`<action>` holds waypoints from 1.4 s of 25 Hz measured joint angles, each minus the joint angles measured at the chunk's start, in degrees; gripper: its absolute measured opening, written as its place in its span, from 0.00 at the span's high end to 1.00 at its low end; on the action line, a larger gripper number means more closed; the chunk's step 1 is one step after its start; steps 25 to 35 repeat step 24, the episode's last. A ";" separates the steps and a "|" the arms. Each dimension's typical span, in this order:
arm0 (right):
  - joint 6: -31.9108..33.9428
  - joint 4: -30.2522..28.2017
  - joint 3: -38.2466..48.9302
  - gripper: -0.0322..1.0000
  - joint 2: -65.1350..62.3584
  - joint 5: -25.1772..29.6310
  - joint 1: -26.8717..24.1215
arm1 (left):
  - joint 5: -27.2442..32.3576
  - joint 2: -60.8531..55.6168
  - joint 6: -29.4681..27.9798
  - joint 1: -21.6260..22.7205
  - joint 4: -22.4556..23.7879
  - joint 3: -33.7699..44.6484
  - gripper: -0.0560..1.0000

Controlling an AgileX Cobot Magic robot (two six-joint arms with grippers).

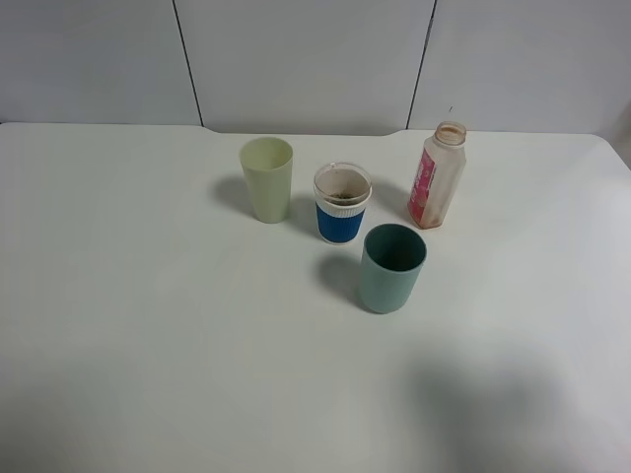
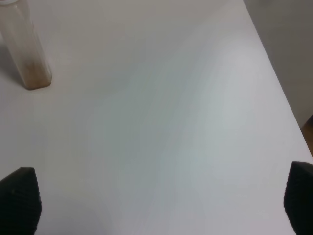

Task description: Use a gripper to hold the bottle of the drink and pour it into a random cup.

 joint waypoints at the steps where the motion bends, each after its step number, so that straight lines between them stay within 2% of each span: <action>1: 0.00 0.00 0.00 0.01 0.00 0.00 0.00 | 0.00 0.00 0.00 0.00 0.00 0.00 0.07; 35: 0.00 0.00 0.00 0.01 0.00 0.00 0.00 | 0.00 0.00 0.00 0.00 0.00 0.00 0.07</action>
